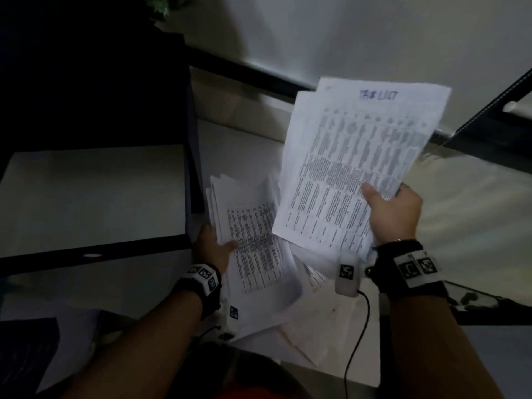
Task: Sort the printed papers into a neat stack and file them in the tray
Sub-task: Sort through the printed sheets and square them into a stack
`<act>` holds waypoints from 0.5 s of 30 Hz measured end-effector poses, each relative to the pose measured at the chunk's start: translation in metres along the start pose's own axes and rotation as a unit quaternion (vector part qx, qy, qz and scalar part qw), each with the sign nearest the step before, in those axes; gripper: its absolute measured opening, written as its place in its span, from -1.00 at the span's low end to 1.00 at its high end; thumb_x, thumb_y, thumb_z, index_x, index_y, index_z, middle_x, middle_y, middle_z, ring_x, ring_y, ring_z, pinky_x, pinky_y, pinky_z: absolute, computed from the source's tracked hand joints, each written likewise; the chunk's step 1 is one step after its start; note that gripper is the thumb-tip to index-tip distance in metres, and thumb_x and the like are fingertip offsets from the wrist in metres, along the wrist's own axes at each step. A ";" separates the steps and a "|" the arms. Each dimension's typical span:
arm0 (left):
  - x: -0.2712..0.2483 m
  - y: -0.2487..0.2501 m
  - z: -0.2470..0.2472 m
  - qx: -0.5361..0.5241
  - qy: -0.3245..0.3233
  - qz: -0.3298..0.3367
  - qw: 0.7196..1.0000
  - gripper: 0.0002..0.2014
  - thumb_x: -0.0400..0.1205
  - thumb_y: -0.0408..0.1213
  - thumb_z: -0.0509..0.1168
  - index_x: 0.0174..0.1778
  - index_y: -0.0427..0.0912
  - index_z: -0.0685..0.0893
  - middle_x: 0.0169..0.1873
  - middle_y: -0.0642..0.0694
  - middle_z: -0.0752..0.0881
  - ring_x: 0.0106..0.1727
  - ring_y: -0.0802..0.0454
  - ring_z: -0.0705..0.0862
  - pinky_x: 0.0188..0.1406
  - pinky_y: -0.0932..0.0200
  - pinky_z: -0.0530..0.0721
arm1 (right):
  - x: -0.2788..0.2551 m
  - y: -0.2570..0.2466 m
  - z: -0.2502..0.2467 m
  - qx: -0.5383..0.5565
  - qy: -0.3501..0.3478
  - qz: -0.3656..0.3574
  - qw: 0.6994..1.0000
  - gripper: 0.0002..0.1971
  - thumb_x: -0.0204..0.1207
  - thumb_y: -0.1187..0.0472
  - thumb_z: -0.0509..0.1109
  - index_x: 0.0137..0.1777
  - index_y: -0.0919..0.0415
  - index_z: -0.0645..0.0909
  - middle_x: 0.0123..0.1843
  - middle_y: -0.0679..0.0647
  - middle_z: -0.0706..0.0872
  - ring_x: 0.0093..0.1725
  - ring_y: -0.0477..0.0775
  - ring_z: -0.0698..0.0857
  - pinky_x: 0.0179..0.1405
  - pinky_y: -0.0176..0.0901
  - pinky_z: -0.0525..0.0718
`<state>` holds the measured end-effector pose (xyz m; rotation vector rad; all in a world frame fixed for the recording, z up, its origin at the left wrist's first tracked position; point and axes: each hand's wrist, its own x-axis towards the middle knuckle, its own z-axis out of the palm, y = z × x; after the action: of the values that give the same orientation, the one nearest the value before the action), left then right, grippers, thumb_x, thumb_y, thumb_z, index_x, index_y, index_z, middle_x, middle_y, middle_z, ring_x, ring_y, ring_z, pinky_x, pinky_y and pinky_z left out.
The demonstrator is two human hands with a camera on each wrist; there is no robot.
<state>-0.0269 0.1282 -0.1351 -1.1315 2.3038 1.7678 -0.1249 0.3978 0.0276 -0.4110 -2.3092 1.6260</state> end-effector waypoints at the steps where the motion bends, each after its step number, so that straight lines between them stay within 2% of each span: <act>1: -0.001 0.000 0.000 0.006 0.004 0.003 1.000 -0.46 0.51 -0.37 0.58 0.37 -0.35 0.55 0.23 -0.01 0.63 0.18 0.06 0.60 0.14 0.28 0.50 | 0.002 -0.003 -0.001 0.017 0.013 -0.008 1.000 -0.69 0.46 0.27 0.59 0.20 0.20 0.73 0.03 -0.09 0.79 0.01 -0.06 0.80 0.16 -0.07 0.76; 2: -0.001 -0.002 0.000 0.009 0.005 0.005 1.000 -0.45 0.50 -0.35 0.59 0.36 -0.34 0.56 0.26 -0.08 0.67 0.15 0.04 0.62 0.12 0.25 0.51 | 0.005 -0.004 -0.003 0.030 0.026 -0.014 0.999 -0.71 0.46 0.25 0.60 0.17 0.12 0.72 0.03 -0.15 0.78 0.02 -0.11 0.79 0.15 -0.12 0.75; 4: 0.002 -0.006 0.003 0.013 0.011 0.007 1.000 -0.45 0.44 -0.29 0.64 0.29 -0.31 0.59 0.24 -0.23 0.74 0.08 -0.03 0.67 0.06 0.20 0.57 | 0.007 -0.009 -0.004 0.050 0.026 -0.016 0.998 -0.75 0.45 0.24 0.60 0.06 -0.01 0.69 -0.06 -0.29 0.75 -0.10 -0.34 0.76 0.04 -0.25 0.73; 5: 0.001 -0.006 0.003 0.017 0.014 0.009 1.000 -0.45 0.43 -0.27 0.65 0.27 -0.32 0.60 0.22 -0.27 0.75 0.08 -0.07 0.69 0.06 0.18 0.59 | 0.008 -0.007 0.000 0.060 0.009 -0.004 0.998 -0.76 0.46 0.27 0.60 0.02 -0.03 0.68 -0.11 -0.32 0.73 -0.18 -0.44 0.73 -0.06 -0.33 0.72; 6: 0.001 -0.006 0.003 0.017 0.013 0.011 1.000 -0.46 0.43 -0.28 0.64 0.27 -0.33 0.60 0.22 -0.29 0.75 0.12 -0.12 0.71 0.07 0.17 0.59 | 0.005 -0.001 0.005 0.066 -0.002 0.015 0.998 -0.77 0.46 0.30 0.59 0.01 0.00 0.69 -0.12 -0.30 0.73 -0.23 -0.44 0.73 -0.11 -0.36 0.71; 7: 0.001 -0.005 0.004 0.012 0.010 0.015 1.000 -0.48 0.47 -0.30 0.61 0.29 -0.35 0.60 0.24 -0.30 0.74 0.17 -0.15 0.72 0.09 0.17 0.59 | 0.002 0.012 0.012 0.056 -0.015 0.042 0.997 -0.78 0.47 0.30 0.59 0.05 0.07 0.70 -0.09 -0.23 0.75 -0.19 -0.35 0.76 -0.07 -0.31 0.72; 8: 0.003 -0.005 0.004 0.005 0.003 0.018 1.000 -0.50 0.52 -0.31 0.56 0.33 -0.35 0.59 0.26 -0.29 0.73 0.20 -0.16 0.71 0.11 0.16 0.60 | -0.003 0.026 0.018 0.031 -0.028 0.072 0.997 -0.73 0.47 0.25 0.59 0.15 0.17 0.70 0.01 -0.13 0.76 -0.08 -0.20 0.77 0.05 -0.21 0.72; 10: 0.003 -0.004 0.003 -0.008 -0.019 0.016 1.000 -0.52 0.63 -0.25 0.46 0.43 -0.32 0.56 0.31 -0.26 0.70 0.26 -0.18 0.69 0.22 0.10 0.63 | -0.013 0.066 0.027 -0.035 -0.077 0.153 0.985 -0.46 0.42 0.11 0.61 0.36 0.25 0.60 0.28 0.03 0.72 0.20 0.08 0.72 0.32 0.06 0.65; 11: 0.005 -0.004 0.002 -0.015 -0.031 0.013 0.999 -0.53 0.66 -0.25 0.41 0.48 -0.31 0.55 0.34 -0.26 0.69 0.29 -0.19 0.69 0.27 0.06 0.64 | -0.018 0.085 0.029 -0.054 -0.111 0.194 0.973 -0.39 0.39 0.08 0.61 0.42 0.25 0.56 0.35 0.10 0.70 0.26 0.17 0.70 0.35 0.16 0.64; 12: 0.007 -0.007 0.001 -0.018 -0.041 0.007 0.999 -0.55 0.68 -0.28 0.38 0.50 -0.30 0.56 0.35 -0.27 0.70 0.30 -0.20 0.70 0.30 0.03 0.65 | -0.023 0.103 0.031 -0.072 -0.142 0.227 0.961 -0.41 0.40 0.12 0.58 0.42 0.25 0.56 0.35 0.15 0.70 0.24 0.21 0.71 0.32 0.16 0.67; 13: 0.010 -0.009 -0.001 -0.019 -0.045 0.001 0.999 -0.57 0.68 -0.32 0.38 0.48 -0.32 0.60 0.33 -0.29 0.72 0.28 -0.21 0.71 0.29 0.01 0.66 | -0.029 0.116 0.033 -0.105 -0.165 0.238 0.951 -0.47 0.43 0.19 0.56 0.40 0.30 0.57 0.30 0.18 0.72 0.19 0.21 0.72 0.25 0.06 0.68; 14: 0.011 -0.011 -0.002 -0.023 -0.046 -0.006 0.999 -0.60 0.66 -0.35 0.39 0.43 -0.34 0.64 0.29 -0.30 0.74 0.25 -0.20 0.73 0.26 0.02 0.68 | -0.033 0.125 0.035 -0.149 -0.176 0.235 0.944 -0.51 0.46 0.27 0.53 0.38 0.34 0.57 0.26 0.19 0.73 0.17 0.22 0.72 0.17 -0.04 0.67; 15: 0.012 -0.013 -0.003 -0.027 -0.045 -0.017 0.998 -0.63 0.65 -0.36 0.42 0.37 -0.37 0.68 0.25 -0.31 0.76 0.20 -0.18 0.74 0.22 0.03 0.69 | -0.038 0.131 0.037 -0.195 -0.178 0.226 0.938 -0.51 0.48 0.32 0.52 0.41 0.37 0.55 0.30 0.24 0.71 0.22 0.25 0.71 0.17 -0.08 0.65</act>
<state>-0.0279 0.1179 -0.1498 -1.0699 2.1862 1.8393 -0.0957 0.3940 -0.1107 -0.8505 -3.0042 1.5150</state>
